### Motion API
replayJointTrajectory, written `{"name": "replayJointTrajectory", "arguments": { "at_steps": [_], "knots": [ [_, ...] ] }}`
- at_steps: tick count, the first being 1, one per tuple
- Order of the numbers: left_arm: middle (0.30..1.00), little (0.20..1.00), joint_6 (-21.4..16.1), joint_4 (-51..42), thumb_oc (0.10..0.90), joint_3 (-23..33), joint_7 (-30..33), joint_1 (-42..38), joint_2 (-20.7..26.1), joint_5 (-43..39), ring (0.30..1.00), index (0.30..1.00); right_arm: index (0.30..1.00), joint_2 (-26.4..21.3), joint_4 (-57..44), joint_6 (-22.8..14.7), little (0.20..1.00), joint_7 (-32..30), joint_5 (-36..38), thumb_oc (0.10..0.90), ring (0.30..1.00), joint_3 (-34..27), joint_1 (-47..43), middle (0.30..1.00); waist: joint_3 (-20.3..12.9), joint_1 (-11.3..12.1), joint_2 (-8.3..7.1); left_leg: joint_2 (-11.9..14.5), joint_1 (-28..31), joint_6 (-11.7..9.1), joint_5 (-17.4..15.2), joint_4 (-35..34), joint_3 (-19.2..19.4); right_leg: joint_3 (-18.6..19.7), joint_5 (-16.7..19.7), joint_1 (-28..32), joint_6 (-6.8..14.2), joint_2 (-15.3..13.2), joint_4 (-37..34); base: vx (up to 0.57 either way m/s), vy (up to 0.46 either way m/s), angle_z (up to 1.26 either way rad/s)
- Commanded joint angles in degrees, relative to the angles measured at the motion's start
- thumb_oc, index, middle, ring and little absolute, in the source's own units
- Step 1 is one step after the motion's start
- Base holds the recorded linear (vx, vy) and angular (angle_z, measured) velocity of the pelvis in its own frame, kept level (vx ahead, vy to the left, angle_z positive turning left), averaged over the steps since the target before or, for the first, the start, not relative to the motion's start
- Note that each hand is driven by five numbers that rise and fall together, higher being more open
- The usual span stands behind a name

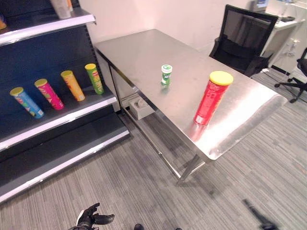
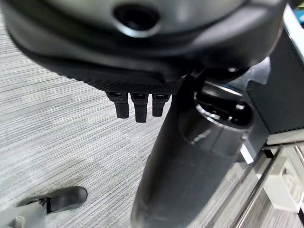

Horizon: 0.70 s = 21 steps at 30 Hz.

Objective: Put the goods on the table back onto the shelves and tidy them up.

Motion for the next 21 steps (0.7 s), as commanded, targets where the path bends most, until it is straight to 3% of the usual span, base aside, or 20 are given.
{"name": "replayJointTrajectory", "arguments": {
  "at_steps": [1, 6, 8, 14, 21],
  "knots": [
    [0.9, 0.9, -2.3, 2.0, 0.8, 0.7, -0.3, -4.3, 0.0, 3.0, 0.9, 0.9, 0.9, -10.0, -8.6, -5.8, 0.9, -4.5, -2.9, 0.8, 0.9, -3.2, -3.5, 0.9, 0.1, 1.1, -0.31, 3.2, 1.4, -3.3, -4.4, 0.8, 0.3, -2.0, 2.2, -2.3, 6.6, -4.6, 0.9, 0.0, 0.008, -0.09],
    [0.9, 0.9, -2.5, 4.5, 0.8, -1.1, -2.5, -3.2, -0.4, 5.3, 0.9, 0.9, 0.9, -20.5, -28.6, -11.8, 0.9, 0.4, 0.3, 0.8, 0.9, -5.4, -8.4, 0.9, -0.4, 1.8, -0.84, 3.9, 1.8, -3.7, -4.4, 0.8, 0.9, -2.0, 2.4, -2.3, 6.5, -4.3, 0.5, 0.01, -0.014, -0.11],
    [0.9, 0.9, -2.8, 3.7, 0.8, -2.4, -4.0, -1.9, -0.2, 6.3, 0.9, 0.9, 0.9, -24.1, -37.8, -13.7, 0.9, 6.3, 7.2, 0.8, 0.9, -2.7, -12.1, 0.9, -1.2, 2.9, -1.33, 4.3, 2.0, -4.1, -4.2, 0.8, 0.9, -2.8, 2.2, -1.9, 6.5, -4.1, 0.3, 0.02, -0.041, 0.04],
    [0.9, 0.9, -3.0, 3.3, 0.8, -4.1, -4.5, -0.8, -0.2, 5.4, 0.9, 0.9, 0.9, -27.0, -37.0, -13.2, 0.9, 9.8, 14.0, 0.8, 0.9, 4.9, -20.4, 0.9, -2.1, 4.9, -2.46, 4.9, 1.7, -4.7, -3.8, 0.8, 0.4, -4.0, 2.0, -1.2, 6.3, -3.9, 0.3, 0.01, -0.035, 0.14],
    [0.9, 0.9, -3.0, 4.3, 0.8, -5.1, -3.7, -0.2, -0.5, 4.5, 0.9, 0.9, 0.9, -32.3, -31.3, -12.1, 0.9, 9.0, 10.3, 0.8, 0.9, 15.6, -31.0, 0.9, -2.4, 7.0, -3.52, 5.0, 0.9, -5.2, -3.2, 0.8, -1.1, -6.1, 1.8, -0.5, 6.1, -3.9, 0.3, 0.0, -0.03, 0.14]
  ]
}}
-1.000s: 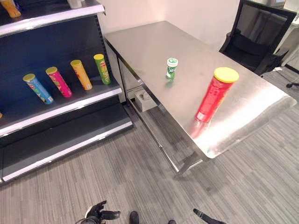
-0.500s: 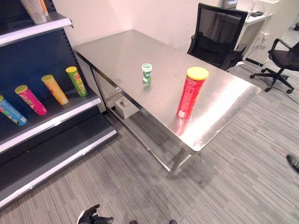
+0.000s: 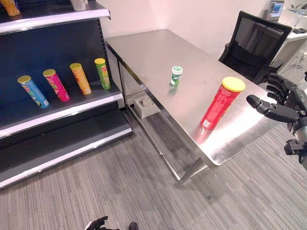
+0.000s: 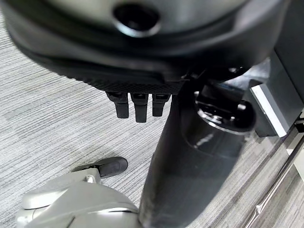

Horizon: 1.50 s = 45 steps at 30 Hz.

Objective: Put the goods on the table back onto the shelves and tidy them up.

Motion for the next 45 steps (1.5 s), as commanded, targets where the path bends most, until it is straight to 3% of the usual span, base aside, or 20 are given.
{"name": "replayJointTrajectory", "arguments": {
  "at_steps": [1, 16, 26, 27, 28, 38, 43, 45],
  "knots": [
    [0.9, 0.9, -2.4, 2.3, 0.8, -2.9, 0.3, -2.8, 1.6, 0.1, 0.9, 0.9, 0.9, -7.0, 3.6, -3.4, 0.9, -1.5, -0.3, 0.8, 0.9, 1.7, -12.3, 0.9, -2.5, 2.4, -1.1, 4.3, 1.6, -4.6, -3.7, 0.5, 0.7, -3.3, 1.7, -0.7, 5.9, -4.5, 0.4, 0.0, -0.027, 0.21],
    [0.9, 0.9, -2.6, 3.3, 0.8, -3.7, 0.7, -2.7, 1.6, -0.8, 0.9, 0.9, 0.9, -11.0, 12.2, -1.7, 0.9, -1.2, -4.1, 0.8, 0.9, 16.8, -25.7, 0.9, -2.1, 4.2, -2.41, 4.3, 0.7, -5.0, -3.1, 0.5, -1.3, -5.8, 1.6, -0.1, 5.8, -4.5, 0.4, 0.0, -0.006, 0.09],
    [0.9, 0.9, -2.8, 3.4, 0.8, -3.7, 1.3, -2.8, 2.1, -1.2, 0.9, 0.9, 0.9, -12.4, 15.5, -1.0, 0.9, -1.5, -6.6, 0.8, 0.9, 22.5, -31.3, 0.9, -2.1, 4.6, -2.81, 4.3, 0.4, -5.1, -3.0, 0.5, -1.8, -6.3, 1.6, -0.1, 5.8, -4.6, 0.4, 0.0, 0.0, 0.06],
    [0.9, 0.9, -2.8, 3.4, 0.8, -3.8, 1.4, -2.8, 2.2, -1.2, 0.9, 0.9, 0.361, -12.5, 16.3, -0.8, 0.361, -1.3, -6.6, 0.441, 0.361, 23.7, -32.2, 0.361, -2.0, 4.7, -2.9, 4.3, 0.3, -5.1, -3.1, 0.5, -1.9, -6.4, 1.6, -0.1, 5.8, -4.6, 0.4, 0.0, 0.0, 0.0],
    [0.9, 0.9, -2.8, 3.4, 0.8, -3.8, 1.4, -2.7, 2.2, -1.4, 0.9, 0.9, 0.3, -12.5, 16.4, -0.7, 0.3, -1.3, -6.6, 0.4, 0.3, 24.0, -32.5, 0.3, -2.1, 4.7, -2.89, 4.3, 0.3, -5.1, -3.1, 0.5, -1.9, -6.4, 1.6, -0.1, 5.8, -4.6, 0.4, 0.0, 0.0, 0.0],
    [0.9, 0.9, -2.9, 2.8, 0.8, -3.6, 1.5, -2.7, 2.5, -1.4, 0.9, 0.9, 0.3, -10.9, 15.6, -1.2, 0.3, -2.9, -5.5, 0.4, 0.3, 20.5, -30.6, 0.3, -2.1, 4.5, -2.76, 4.3, 0.6, -5.0, -3.4, 0.5, -1.9, -6.4, 1.2, 0.1, 5.8, -4.5, 0.4, 0.0, 0.0, 0.0],
    [0.9, 0.9, -2.6, 1.1, 0.8, -0.3, 2.3, -2.0, 2.6, -0.7, 0.9, 0.9, 0.3, -4.2, -2.1, -5.6, 0.3, -12.0, -9.5, 0.4, 0.3, -0.2, -18.2, 0.3, -2.6, 4.6, -1.17, 4.8, 0.8, -5.0, -3.4, 0.5, -3.1, -6.7, -0.1, 0.9, 5.2, -3.8, 0.4, 0.01, -0.087, 0.03],
    [0.9, 0.9, -2.4, 0.7, 0.8, 0.5, 2.4, -1.7, 2.6, -0.8, 0.9, 0.9, 0.3, -2.2, -6.3, -6.3, 0.3, -13.8, -10.8, 0.4, 0.3, -3.4, -16.8, 0.3, -2.6, 4.9, -0.89, 5.0, 0.6, -5.2, -3.1, 0.5, -3.7, -7.0, -0.5, 1.0, 4.8, -3.5, 0.4, -0.01, -0.1, 0.03]
  ]
}}
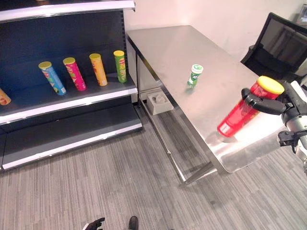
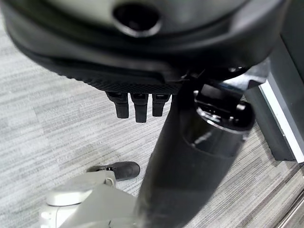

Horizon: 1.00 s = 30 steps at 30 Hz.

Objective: Put the goods on the table back onto the shelves and tidy them up.

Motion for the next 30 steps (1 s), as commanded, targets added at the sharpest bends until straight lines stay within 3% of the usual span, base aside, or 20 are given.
{"name": "replayJointTrajectory", "arguments": {
  "at_steps": [1, 7, 11, 12, 13, 15, 16, 17, 19, 20, 21, 22, 23, 24, 27, 28, 29, 30],
  "knots": [
    [0.9, 0.9, -1.8, 0.3, 0.8, -0.3, 1.9, -2.4, 2.3, -0.1, 0.9, 0.9, 0.3, -1.9, -6.6, -9.0, 0.3, -8.1, -1.7, 0.4, 0.3, -7.5, -8.5, 0.3, -3.9, 3.9, -1.6, 5.7, 2.2, -5.2, -4.1, 0.5, 0.7, -2.2, 0.0, 0.2, 4.5, -3.3, 0.4, -0.01, -0.098, 0.16],
    [0.9, 0.9, -1.7, -2.5, 0.8, 1.1, 2.3, -1.3, 2.5, -2.2, 0.9, 0.9, 0.3, 2.0, -15.2, -10.5, 0.3, -10.2, -3.7, 0.4, 0.3, -9.1, -8.8, 0.3, -2.4, 6.3, -1.21, 6.8, 0.2, -5.7, -2.3, 1.6, -2.6, -2.2, -1.5, 0.0, 3.1, -1.5, 0.4, -0.04, -0.1, 0.24],
    [0.9, 0.9, -1.8, -4.4, 0.8, 0.8, 2.8, -2.3, 2.4, -4.3, 0.9, 0.9, 0.3, 2.7, -19.0, -11.5, 0.3, -11.6, -4.4, 0.4, 0.3, -10.6, -9.5, 0.3, 1.8, 7.9, -1.28, 6.3, -9.6, -7.9, -1.9, 11.4, -4.5, -6.1, -1.7, 0.1, 2.4, -2.1, 0.4, -0.18, -0.034, 0.84],
    [0.9, 0.9, -1.8, -4.2, 0.8, 0.3, 2.4, -2.0, 2.3, -3.5, 0.9, 0.9, 0.3, 2.8, -20.0, -11.6, 0.3, -10.8, -4.0, 0.4, 0.3, -10.4, -9.3, 0.3, 1.6, 8.1, -1.15, 8.5, -9.6, -8.3, -1.1, 9.9, -5.5, -7.7, -1.4, 0.4, 2.8, -2.4, 0.4, -0.02, 0.221, 1.09],
    [0.9, 0.9, -2.0, -3.6, 0.8, 0.1, 2.5, -2.2, 2.8, -2.7, 0.9, 0.9, 0.3, 1.8, -21.0, -11.6, 0.3, -10.2, -4.4, 0.4, 0.3, -10.4, -8.8, 0.3, 1.7, 7.9, -1.55, 12.3, -9.2, -8.7, 0.4, 8.3, -5.6, -9.0, -1.1, 0.8, 3.5, -3.5, 0.4, 0.03, 0.308, 0.7],
    [0.9, 0.9, -2.3, -3.1, 0.8, 0.2, 3.1, -2.7, 2.9, -2.3, 0.9, 0.9, 0.3, 0.9, -21.7, -11.5, 0.3, -9.7, -4.7, 0.4, 0.3, -10.3, -7.7, 0.3, 1.7, 6.4, -1.48, 17.2, -8.5, -8.9, 2.9, 6.2, -3.3, -10.2, -0.9, 0.4, 4.6, -5.3, 0.6, 0.01, 0.386, 0.6],
    [0.9, 0.9, -2.2, -3.0, 0.8, 0.2, 3.4, -2.8, 2.9, -2.1, 0.9, 0.9, 0.3, 0.6, -22.1, -11.5, 0.3, -9.8, -5.2, 0.4, 0.3, -10.5, -6.9, 0.3, 1.3, 5.7, -1.0, 19.4, -8.2, -9.5, 4.2, 4.3, -1.4, -11.0, -0.8, 0.3, 5.3, -6.5, 0.7, 0.09, 0.579, 0.63],
    [0.9, 0.9, -2.3, -3.3, 0.8, 0.5, 3.3, -2.4, 2.6, -1.7, 0.9, 0.9, 0.3, 0.3, -23.4, -10.4, 0.3, -8.5, -5.9, 0.4, 0.3, -11.8, -4.1, 0.3, -0.3, 4.9, 0.61, 20.9, -6.8, -10.9, 5.2, 1.0, 2.2, -11.7, -0.6, 1.1, 6.4, -7.8, 1.1, 0.13, 0.609, 0.75],
    [0.9, 0.9, -2.0, -2.7, 0.8, 0.2, 3.0, -2.5, 2.4, -0.9, 0.9, 0.9, 0.3, 0.7, -23.8, -9.6, 0.3, -8.2, -7.5, 0.4, 0.3, -13.1, -1.7, 0.3, -2.1, 4.5, 1.66, 19.1, -6.5, -11.4, 3.9, 0.6, 3.6, -13.4, 0.6, 1.8, 7.3, -10.9, 2.1, 0.13, 0.501, 0.84],
    [0.9, 0.9, -2.0, -2.7, 0.8, 0.1, 3.0, -2.5, 2.4, -0.9, 0.9, 0.9, 0.3, 0.7, -23.9, -9.5, 0.3, -8.2, -7.6, 0.4, 0.3, -13.1, -1.6, 0.3, -2.1, 4.5, 1.53, 18.9, -6.6, -11.3, 3.9, 0.6, 3.6, -13.5, 0.6, 1.8, 7.4, -11.1, 2.2, 0.13, 0.397, 0.61],
    [0.9, 0.9, -1.8, -2.2, 0.8, -0.3, 2.9, -2.9, 2.5, 0.0, 0.9, 0.9, 0.3, 1.5, -24.3, -9.0, 0.3, -7.9, -8.3, 0.4, 0.3, -13.4, -0.8, 0.3, -2.7, 4.4, 1.44, 17.0, -6.3, -11.1, 3.2, 0.9, 4.0, -14.4, 1.7, 2.2, 8.1, -13.8, 3.4, 0.15, 0.371, 0.35],
    [0.9, 0.9, -1.8, -2.1, 0.8, -0.7, 2.8, -3.3, 3.0, 1.0, 0.9, 0.9, 0.3, 2.8, -25.0, -8.5, 0.3, -7.6, -8.6, 0.4, 0.3, -13.4, -0.5, 0.3, -2.8, 4.4, 1.03, 14.6, -5.9, -10.0, 1.8, 1.2, 4.3, -14.7, 3.5, 2.1, 8.6, -16.7, 5.6, 0.24, 0.658, 0.27],
    [0.9, 0.9, -1.8, -2.5, 0.8, -0.8, 2.8, -3.7, 4.1, 2.4, 0.9, 0.9, 0.3, 4.2, -26.1, -8.0, 0.3, -7.4, -9.9, 0.4, 0.3, -12.2, -1.3, 0.3, -2.7, 4.5, 0.69, 10.7, -4.9, -7.6, -0.5, 1.3, 4.9, -14.7, 8.1, 1.1, 8.8, -21.1, 9.9, 0.21, 0.626, 0.34],
    [0.9, 0.9, -1.8, -2.7, 0.8, -0.4, 2.9, -3.7, 4.6, 2.2, 0.9, 0.9, 0.3, 4.8, -26.5, -7.9, 0.3, -7.4, -10.5, 0.4, 0.3, -11.3, -2.0, 0.3, -2.4, 4.7, 0.42, 8.9, -4.4, -6.3, -1.2, 1.1, 5.3, -14.3, 10.6, 0.2, 8.9, -23.3, 12.4, 0.13, 0.472, 0.48],
    [0.9, 0.9, -1.7, -3.3, 0.8, 0.3, 3.4, -4.1, 5.9, 2.1, 0.9, 0.9, 0.3, 6.4, -27.0, -7.7, 0.3, -7.3, -10.9, 0.4, 0.3, -9.7, -2.5, 0.3, -1.6, 4.3, 0.59, 6.3, -3.5, -4.2, -2.2, 0.7, 5.4, -11.2, 10.9, -2.5, 7.7, -23.7, 17.4, 0.08, 0.306, 0.36],
    [0.9, 0.9, -1.6, -4.2, 0.8, 0.7, 3.4, -3.9, 6.4, 1.9, 0.9, 0.9, 0.3, 6.5, -27.4, -7.6, 0.3, -6.9, -10.9, 0.4, 0.3, -9.7, -2.2, 0.3, -1.0, 3.6, 1.07, 5.5, -3.2, -3.4, -2.4, 0.5, 5.1, -7.4, 9.0, -5.4, 6.3, -20.9, 20.3, 0.16, 0.421, 0.13],
    [0.9, 0.9, -1.7, -4.7, 0.8, 1.8, 3.3, -3.7, 6.4, 0.9, 0.9, 0.9, 0.3, 6.5, -27.8, -7.9, 0.3, -6.7, -10.7, 0.4, 0.3, -9.5, -2.2, 0.3, -0.2, 3.2, 1.98, 4.7, -2.1, -2.7, -3.0, 0.5, 4.9, -5.4, 5.0, -8.2, 5.2, -16.4, 20.1, 0.18, 0.338, 0.33],
    [0.9, 0.9, -1.7, -4.6, 0.8, 2.1, 3.2, -3.4, 6.3, 0.7, 0.9, 0.9, 0.3, 6.7, -27.9, -8.0, 0.3, -6.8, -10.6, 0.4, 0.3, -9.5, -2.5, 0.3, -0.1, 3.3, 2.38, 4.6, -1.6, -2.8, -3.4, 0.5, 5.0, -6.1, 3.0, -8.9, 4.4, -14.6, 18.9, 0.15, 0.207, 0.32]
  ]
}}
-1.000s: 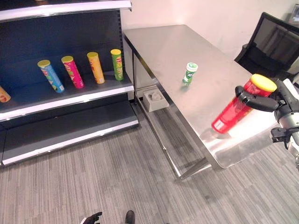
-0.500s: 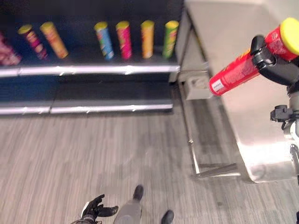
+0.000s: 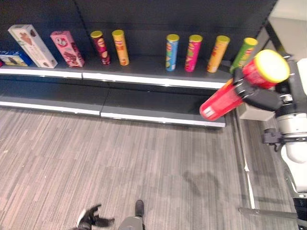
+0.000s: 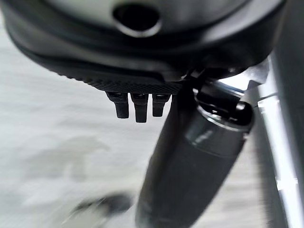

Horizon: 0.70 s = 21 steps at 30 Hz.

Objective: Put the goods on the table back onto the shelves and tidy them up.

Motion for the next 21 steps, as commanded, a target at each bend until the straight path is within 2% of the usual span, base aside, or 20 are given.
{"name": "replayJointTrajectory", "arguments": {
  "at_steps": [1, 3, 4, 5, 7, 9, 13, 15, 18, 19, 20, 21],
  "knots": [
    [0.9, 0.9, -1.0, 1.0, 0.8, 0.3, 1.0, 2.8, 1.3, 0.0, 0.9, 0.9, 0.3, -5.7, -2.6, -5.4, 0.3, -2.6, 0.4, 0.4, 0.3, -7.3, -9.0, 0.3, -4.9, -0.6, -0.81, 3.9, 2.2, -4.3, -2.3, -2.7, 1.6, -3.2, -8.2, 1.5, 2.1, 8.7, -10.2, 0.11, 0.066, 0.27],
    [0.9, 0.9, -0.9, 1.3, 0.8, 1.0, 0.8, 3.0, 0.9, -0.4, 0.9, 0.9, 0.3, -5.5, -2.5, -5.3, 0.3, -2.2, 0.5, 0.4, 0.3, -6.4, -9.4, 0.3, -4.1, -0.9, -0.74, 3.2, 3.2, -4.1, -2.9, -2.7, 1.0, -2.9, -9.6, -0.6, 1.4, 13.5, -14.0, 0.15, 0.067, 0.11],
    [0.9, 0.9, -0.8, 1.3, 0.8, 1.6, 0.7, 3.4, 0.4, -0.9, 0.9, 0.9, 0.3, -5.7, -2.4, -5.4, 0.3, -1.8, 0.3, 0.4, 0.3, -6.2, -8.8, 0.3, -3.2, -1.6, -1.25, 1.8, 4.4, -3.7, -3.5, -2.7, 0.4, -0.7, -8.6, -3.8, 1.5, 18.1, -17.7, 0.22, 0.082, 0.04],
    [0.9, 0.9, -0.7, 1.4, 0.8, 1.8, 0.4, 3.4, -0.2, -1.0, 0.9, 0.9, 0.3, -5.7, -2.3, -5.5, 0.3, -1.6, 0.3, 0.4, 0.3, -5.8, -8.6, 0.3, -2.9, -1.8, -1.56, 1.1, 5.0, -3.6, -3.9, -2.7, -0.1, 0.0, -7.4, -5.2, 1.8, 19.9, -19.7, 0.2, 0.086, -0.1],
    [0.9, 0.9, -0.6, 1.4, 0.8, 1.3, -0.3, 3.3, -1.4, 0.1, 0.9, 0.9, 0.3, -5.8, -2.1, -5.5, 0.3, -1.3, 0.1, 0.4, 0.3, -5.6, -7.9, 0.3, -2.7, -2.4, -2.7, -0.6, 5.4, -3.2, -4.6, -2.7, -1.3, -0.4, -5.0, -5.8, 2.0, 21.7, -24.4, 0.19, 0.01, 0.4],
    [0.9, 0.9, -0.9, 0.5, 0.8, 0.7, -0.6, 4.2, -2.3, 0.5, 0.9, 0.9, 0.3, -6.2, -1.5, -5.6, 0.3, -0.8, 0.4, 0.4, 0.3, -4.9, -7.9, 0.3, -3.5, -2.4, -3.15, -1.0, 5.7, -3.3, -5.4, -2.7, -1.7, 0.5, -4.7, -2.3, 1.7, 23.0, -28.4, 0.22, -0.075, 0.77],
    [0.9, 0.9, -0.8, -0.3, 0.8, 0.6, -0.4, 4.5, -3.0, -0.2, 0.9, 0.9, 0.3, -6.4, -1.4, -5.7, 0.3, -0.7, -0.2, 0.4, 0.3, -3.8, -7.8, 0.3, -4.5, -2.3, -3.02, -0.3, 6.9, -3.9, -6.1, -2.7, -1.7, 0.3, -5.3, -1.1, 1.4, 23.3, -28.7, 0.18, -0.079, 0.09],
    [0.9, 0.9, -0.7, -1.0, 0.8, 0.4, -0.4, 4.6, -2.9, -0.5, 0.9, 0.9, 0.3, -5.9, -1.9, -5.5, 0.3, -0.4, -0.7, 0.4, 0.3, -3.3, -7.6, 0.3, -4.2, -2.3, -3.13, 0.2, 6.8, -4.3, -7.2, 0.4, -2.1, 0.0, -5.9, 0.0, 0.9, 23.3, -28.7, 0.16, -0.107, 0.26],
    [0.9, 0.9, -0.8, -2.6, 0.8, 0.3, -0.3, 4.5, -3.2, -1.9, 0.9, 0.9, 0.3, -4.3, -2.5, -5.4, 0.3, 0.1, -1.1, 0.4, 0.3, -1.9, -7.9, 0.3, -2.8, -1.7, -3.63, 0.3, 3.0, -6.0, -9.5, 10.5, -2.0, -0.4, -7.6, 2.5, -0.5, 22.8, -28.7, 0.1, -0.096, 0.15],
    [0.9, 0.9, -1.0, -3.2, 0.8, 0.2, -0.2, 4.5, -3.3, -2.4, 0.9, 0.9, 0.3, -3.7, -2.7, -5.4, 0.3, 0.4, -1.0, 0.4, 0.3, -1.5, -8.0, 0.3, -2.0, -1.4, -3.77, 0.5, 0.5, -6.6, -9.3, 15.7, -2.4, -0.7, -8.2, 3.3, -1.0, 22.6, -28.7, 0.06, -0.095, 0.07],
    [0.9, 0.9, -1.0, -4.3, 0.8, -0.1, -0.2, 4.5, -3.3, -3.4, 0.9, 0.9, 0.3, -3.3, -2.4, -5.0, 0.3, 0.6, -1.4, 0.4, 0.3, -0.6, -8.3, 0.3, -0.8, -0.8, -3.53, 1.8, -3.8, -7.4, -7.2, 22.2, -2.9, -1.4, -9.5, 4.6, -1.8, 22.6, -28.7, 0.04, -0.063, 0.07],
    [0.9, 0.9, -1.0, -4.4, 0.8, -0.1, -0.2, 4.5, -3.4, -3.4, 0.9, 0.9, 0.3, -3.3, -2.3, -5.0, 0.3, 0.6, -1.4, 0.4, 0.3, -0.5, -8.4, 0.3, -0.9, -0.9, -3.44, 1.9, -4.2, -7.4, -7.3, 22.6, -3.1, -1.6, -9.6, 4.5, -1.9, 22.7, -28.7, 0.12, -0.007, 0.08]
  ]
}}
